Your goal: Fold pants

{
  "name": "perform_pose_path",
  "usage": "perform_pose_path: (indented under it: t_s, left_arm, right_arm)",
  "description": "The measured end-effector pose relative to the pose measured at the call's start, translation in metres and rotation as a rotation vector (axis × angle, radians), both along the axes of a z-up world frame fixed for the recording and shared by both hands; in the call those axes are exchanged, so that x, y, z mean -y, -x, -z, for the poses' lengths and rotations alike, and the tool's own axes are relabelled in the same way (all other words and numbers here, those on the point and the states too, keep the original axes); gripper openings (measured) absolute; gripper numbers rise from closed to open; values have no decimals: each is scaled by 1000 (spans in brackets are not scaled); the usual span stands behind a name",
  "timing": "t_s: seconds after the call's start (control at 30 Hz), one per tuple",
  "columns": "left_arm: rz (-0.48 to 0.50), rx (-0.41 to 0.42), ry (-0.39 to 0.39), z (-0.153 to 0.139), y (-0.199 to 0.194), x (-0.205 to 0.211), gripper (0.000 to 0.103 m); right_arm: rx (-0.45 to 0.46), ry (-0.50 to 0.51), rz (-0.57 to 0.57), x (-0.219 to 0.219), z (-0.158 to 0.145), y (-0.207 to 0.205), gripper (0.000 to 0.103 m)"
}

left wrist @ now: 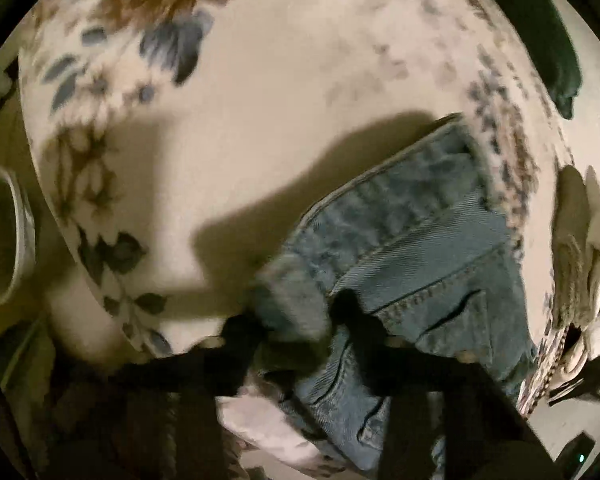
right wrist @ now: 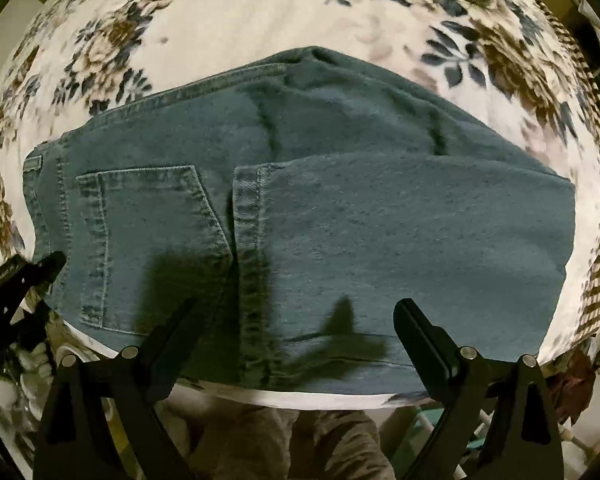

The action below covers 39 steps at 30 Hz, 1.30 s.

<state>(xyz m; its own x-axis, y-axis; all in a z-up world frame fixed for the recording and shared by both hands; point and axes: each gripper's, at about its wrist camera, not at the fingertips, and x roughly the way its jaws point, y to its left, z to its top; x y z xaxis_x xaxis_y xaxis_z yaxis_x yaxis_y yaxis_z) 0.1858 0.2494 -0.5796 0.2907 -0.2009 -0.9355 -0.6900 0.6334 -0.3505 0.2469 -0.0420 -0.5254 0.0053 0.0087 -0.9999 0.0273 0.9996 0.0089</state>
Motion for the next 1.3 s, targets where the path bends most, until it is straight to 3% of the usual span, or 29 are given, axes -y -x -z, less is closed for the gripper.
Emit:
perform_pose_path:
  t_s: [0.17, 0.23, 0.27, 0.37, 0.43, 0.5, 0.57, 0.77, 1.0, 1.17, 1.3]
  left_arm:
    - [12, 84, -8, -23, 13, 8, 24]
    - [-11, 86, 21, -12, 14, 1, 27]
    - [-29, 63, 46, -1, 13, -4, 38]
    - [-105, 84, 153, 26, 19, -23, 49]
    - [-134, 113, 183, 32, 21, -25, 49]
    - [-81, 134, 124, 21, 18, -18, 34]
    - [-19, 144, 41, 5, 14, -7, 28]
    - [89, 245, -107, -60, 19, 22, 25]
    - [335, 407, -248, -157, 6, 119, 25]
    - [511, 468, -309, -181, -8, 200, 25]
    - [663, 481, -343, -172, -11, 263, 25]
  right_arm:
    - [-3, 8, 9, 1, 1, 2, 97]
    - [-5, 11, 17, 5, 2, 5, 97]
    - [-7, 9, 30, 8, 4, 6, 97]
    - [-25, -20, 86, 17, 10, 9, 97]
    - [-38, -33, 110, 22, 14, 12, 97]
    - [-44, -43, 127, 27, 17, 19, 97]
    - [-46, -44, 127, 28, 19, 23, 97]
    - [-7, -51, 153, 44, 13, 44, 97]
    - [49, -52, 249, 92, -10, 77, 97]
    - [56, -49, 325, 157, -14, 100, 97]
    - [54, -45, 390, 199, -10, 115, 97]
